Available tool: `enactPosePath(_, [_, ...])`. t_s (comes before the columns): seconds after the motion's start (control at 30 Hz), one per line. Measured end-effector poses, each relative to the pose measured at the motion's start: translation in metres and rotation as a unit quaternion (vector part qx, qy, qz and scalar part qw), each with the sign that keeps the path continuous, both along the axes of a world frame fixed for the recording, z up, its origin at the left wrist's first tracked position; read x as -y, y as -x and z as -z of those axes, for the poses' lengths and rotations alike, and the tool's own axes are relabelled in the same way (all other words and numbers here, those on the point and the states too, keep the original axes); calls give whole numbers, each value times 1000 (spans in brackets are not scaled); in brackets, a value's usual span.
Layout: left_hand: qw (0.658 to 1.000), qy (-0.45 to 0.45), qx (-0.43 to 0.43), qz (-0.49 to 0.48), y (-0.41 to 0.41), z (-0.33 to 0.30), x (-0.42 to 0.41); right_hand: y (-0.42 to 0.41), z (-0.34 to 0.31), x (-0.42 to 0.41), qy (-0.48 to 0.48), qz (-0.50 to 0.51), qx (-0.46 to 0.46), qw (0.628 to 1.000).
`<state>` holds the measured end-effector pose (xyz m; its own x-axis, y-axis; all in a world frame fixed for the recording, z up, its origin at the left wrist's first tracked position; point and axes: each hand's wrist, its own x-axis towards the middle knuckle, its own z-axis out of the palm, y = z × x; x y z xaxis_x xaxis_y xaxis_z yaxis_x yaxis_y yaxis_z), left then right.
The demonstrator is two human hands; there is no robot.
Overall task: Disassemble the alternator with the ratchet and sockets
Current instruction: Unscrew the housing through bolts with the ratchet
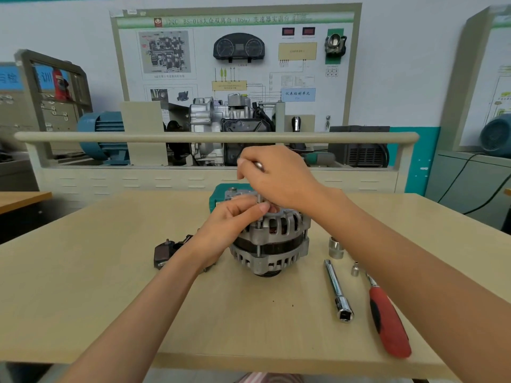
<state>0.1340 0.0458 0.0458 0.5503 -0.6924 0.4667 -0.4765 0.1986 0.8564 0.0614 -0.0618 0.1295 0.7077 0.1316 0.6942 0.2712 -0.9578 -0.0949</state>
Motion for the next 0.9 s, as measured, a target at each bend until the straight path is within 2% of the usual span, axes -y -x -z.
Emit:
enactPosePath(0.1, [1000, 4, 4, 0, 1, 1, 0, -2, 6, -9, 99, 110, 37, 988])
enactPosePath(0.17, [1000, 4, 4, -6, 1, 1, 0, -5, 10, -19, 127, 206, 78, 967])
enactPosePath(0.23, [1000, 1, 2, -11, 1, 1, 0, -6, 9, -27, 131, 237, 103, 957])
enactPosePath(0.33, [1000, 1, -11, -4, 2, 0, 0, -10, 8, -19, 57, 141, 121, 981])
enactPosePath(0.4, [1000, -5, -9, -8, 1, -2, 0, -11, 10, -10, -66, 14, 99, 993])
enactPosePath(0.43, [1000, -11, -6, -8, 0, -2, 0, -12, 11, -6, -142, -54, 75, 985])
enactPosePath(0.5, [1000, -28, -3, -3, -1, -4, -1, -13, 9, -1, -295, -174, 14, 939])
enactPosePath(0.53, [999, -34, -1, -1, -1, -5, -1, -12, 7, 0, -346, -210, -10, 914])
enactPosePath(0.57, [999, -33, 4, -3, 0, -5, -2, -12, 5, -1, -362, -221, -19, 905])
enactPosePath(0.6, [1000, -24, 11, -4, 0, -5, -2, -12, 5, -1, -338, -200, -10, 920])
enactPosePath(0.63, [1000, -11, 10, -6, 0, -4, -2, -11, 6, -2, -267, -142, 6, 953])
enactPosePath(0.67, [1000, 1, 4, -13, -1, -1, 0, -10, 10, -4, -164, -49, 25, 985])
enactPosePath(0.7, [1000, 9, -1, -21, -2, 1, 1, -10, 15, -8, -54, 70, 50, 995])
enactPosePath(0.73, [999, 14, 2, -31, -3, 3, 2, -9, 21, -14, 37, 190, 81, 978])
enactPosePath(0.77, [999, 14, 7, -41, -3, 4, 2, -8, 23, -22, 89, 276, 102, 952])
enactPosePath(0.8, [999, 15, 7, -44, -5, 5, 2, -6, 24, -29, 104, 316, 116, 936])
enactPosePath(0.83, [999, 17, 4, -43, -5, 4, 2, -5, 22, -33, 93, 311, 131, 937])
enactPosePath(0.9, [1000, 15, -3, -23, -2, 1, 2, -7, 17, -31, 30, 215, 143, 966])
